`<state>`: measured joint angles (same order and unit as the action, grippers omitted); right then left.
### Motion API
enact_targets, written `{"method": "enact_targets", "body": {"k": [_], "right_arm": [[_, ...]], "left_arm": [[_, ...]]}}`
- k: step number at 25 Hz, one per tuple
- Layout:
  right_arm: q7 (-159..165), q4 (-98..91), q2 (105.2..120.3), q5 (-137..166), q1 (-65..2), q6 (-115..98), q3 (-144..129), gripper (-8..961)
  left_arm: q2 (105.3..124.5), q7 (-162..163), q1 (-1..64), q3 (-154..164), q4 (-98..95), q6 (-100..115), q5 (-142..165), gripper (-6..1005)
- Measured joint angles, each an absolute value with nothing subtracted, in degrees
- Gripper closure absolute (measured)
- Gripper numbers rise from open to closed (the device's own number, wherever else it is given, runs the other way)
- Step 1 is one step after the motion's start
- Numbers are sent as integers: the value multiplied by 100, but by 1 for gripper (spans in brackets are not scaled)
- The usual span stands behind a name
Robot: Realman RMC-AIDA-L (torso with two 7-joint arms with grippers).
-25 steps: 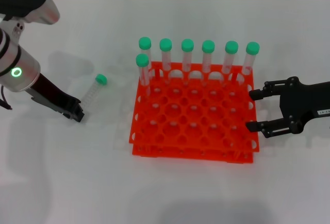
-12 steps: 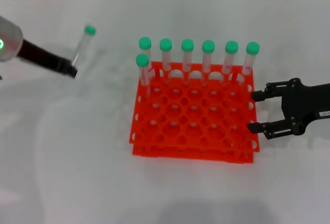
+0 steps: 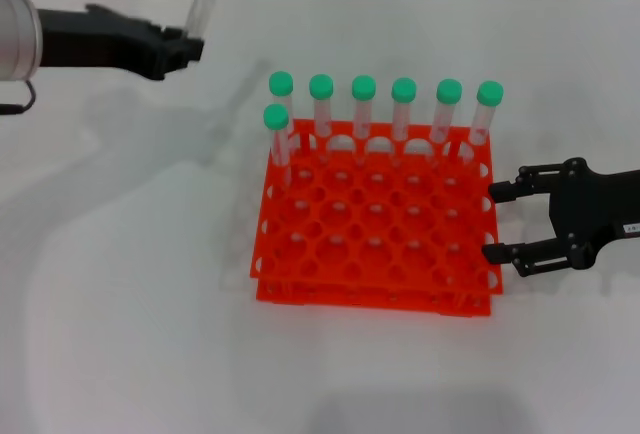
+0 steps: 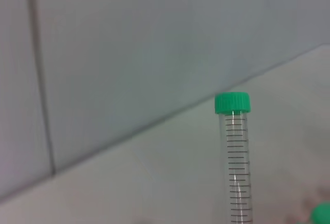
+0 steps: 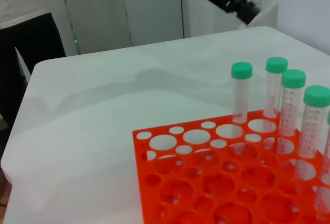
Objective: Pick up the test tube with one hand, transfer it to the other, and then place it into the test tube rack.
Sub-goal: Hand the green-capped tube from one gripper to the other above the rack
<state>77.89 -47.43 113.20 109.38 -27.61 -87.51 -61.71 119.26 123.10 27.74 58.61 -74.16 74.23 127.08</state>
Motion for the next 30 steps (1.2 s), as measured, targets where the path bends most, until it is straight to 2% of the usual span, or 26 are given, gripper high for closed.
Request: {"method": "enact_targets", "body": {"k": [5, 10, 13, 17, 20, 30], "right_arm": [[7784, -4751, 11321, 10932, -2759, -8780, -6170, 191], [7762, -4754, 11338, 10932, -2759, -8791, -6169, 191], [7753, -4795, 11377, 10932, -2778, -8791, -6170, 191], [7752, -4829, 11394, 10929, -2782, -8790, -6169, 191], [7752, -4829, 11406, 10885, -2804, -8790, -6170, 191], [7752, -4835, 11387, 10854, -2779, -8813, -6025, 192]], "left_arm": [[11925, 11119, 2532, 5856, -7165, 7280, 11466, 803], [11877, 10046, 2624, 5815, -6610, 7496, 10630, 801], [11780, 9629, 2944, 5739, -5972, 7699, 10431, 800], [11471, 9107, 3676, 5707, -4730, 8139, 10396, 799], [11321, 8907, 4135, 5725, -4046, 8278, 10492, 798], [11315, 8773, 4450, 5759, -3825, 8737, 11136, 794]]}}
